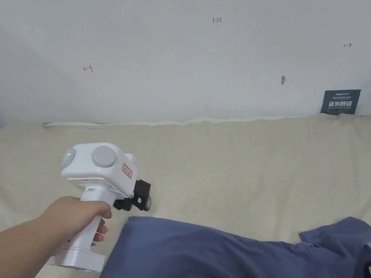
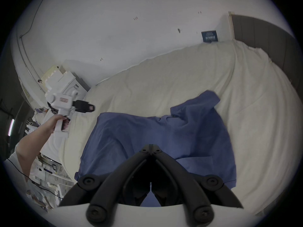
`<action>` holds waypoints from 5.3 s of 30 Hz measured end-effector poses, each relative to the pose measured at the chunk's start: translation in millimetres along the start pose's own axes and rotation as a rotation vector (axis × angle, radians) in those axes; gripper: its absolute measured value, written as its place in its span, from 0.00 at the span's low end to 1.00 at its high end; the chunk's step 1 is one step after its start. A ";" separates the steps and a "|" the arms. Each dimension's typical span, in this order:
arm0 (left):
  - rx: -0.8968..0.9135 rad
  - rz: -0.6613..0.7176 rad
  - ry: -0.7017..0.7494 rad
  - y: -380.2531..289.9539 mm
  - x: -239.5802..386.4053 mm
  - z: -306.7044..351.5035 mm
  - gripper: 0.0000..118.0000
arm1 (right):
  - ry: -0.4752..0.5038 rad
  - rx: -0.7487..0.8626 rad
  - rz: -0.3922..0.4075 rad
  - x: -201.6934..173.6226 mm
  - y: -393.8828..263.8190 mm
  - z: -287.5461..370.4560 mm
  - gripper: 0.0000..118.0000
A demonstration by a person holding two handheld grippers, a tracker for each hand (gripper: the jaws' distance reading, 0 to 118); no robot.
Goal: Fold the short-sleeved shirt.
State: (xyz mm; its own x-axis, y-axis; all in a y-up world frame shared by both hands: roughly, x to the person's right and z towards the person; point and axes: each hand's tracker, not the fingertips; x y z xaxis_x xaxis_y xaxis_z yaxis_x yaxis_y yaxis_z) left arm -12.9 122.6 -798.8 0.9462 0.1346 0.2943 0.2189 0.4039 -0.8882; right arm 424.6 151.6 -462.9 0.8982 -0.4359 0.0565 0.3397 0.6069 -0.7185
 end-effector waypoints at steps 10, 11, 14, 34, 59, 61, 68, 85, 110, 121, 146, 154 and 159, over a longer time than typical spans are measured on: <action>-0.165 0.075 0.027 14.2 -11.2 -60.0 0.87 | 0.035 -0.062 -0.022 13.5 -9.7 -28.1 0.00; -0.168 0.073 0.038 15.1 -10.5 -62.0 0.87 | 0.035 -0.064 -0.017 13.1 -10.0 -29.4 0.00; -0.196 0.059 0.052 19.6 -10.0 -71.6 0.86 | 0.042 -0.068 -0.014 15.6 -10.1 -30.6 0.00; -0.122 -0.110 0.134 -3.3 25.8 -27.4 0.06 | -0.086 -0.009 0.009 61.1 48.4 -16.3 0.00; -0.193 -0.121 0.139 -25.7 2.0 -29.6 0.06 | -0.511 -0.550 0.135 126.7 110.0 -149.4 0.02; -0.192 -0.114 0.135 -27.6 -0.6 -29.3 0.06 | -0.487 -0.539 0.129 128.8 113.7 -138.7 0.01; -0.119 -0.071 0.055 -37.1 -3.5 -1.0 0.06 | -0.405 -0.340 0.082 119.4 108.9 -65.1 0.01; 0.362 0.020 -0.226 -87.0 13.4 304.7 0.06 | -0.166 0.185 0.098 -20.8 132.8 205.9 0.01; 0.749 0.074 -0.143 83.0 1.0 416.2 0.06 | -0.270 0.660 0.213 -167.0 395.6 242.1 0.00; 0.817 0.059 -0.102 142.1 -8.9 380.5 0.06 | -0.308 0.744 0.287 -180.9 438.6 196.1 0.00; 0.339 0.147 -0.291 -155.6 -34.2 149.7 0.06 | -0.148 0.168 0.097 21.0 45.6 63.1 0.00; 0.322 0.116 -0.315 -248.0 -29.6 213.9 0.06 | -0.126 0.146 0.086 25.2 -36.8 164.0 0.00; 0.247 0.096 -0.318 -309.1 -21.6 214.4 0.06 | -0.151 0.015 0.073 46.7 -93.2 179.3 0.00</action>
State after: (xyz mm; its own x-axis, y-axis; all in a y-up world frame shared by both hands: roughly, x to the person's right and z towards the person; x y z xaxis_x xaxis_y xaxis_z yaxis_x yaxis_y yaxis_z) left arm -152.1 188.9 -455.0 0.8305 0.4392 0.3427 0.0327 0.5757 -0.8170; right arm 484.9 193.8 -269.0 0.9520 -0.2863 0.1084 0.2749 0.6438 -0.7141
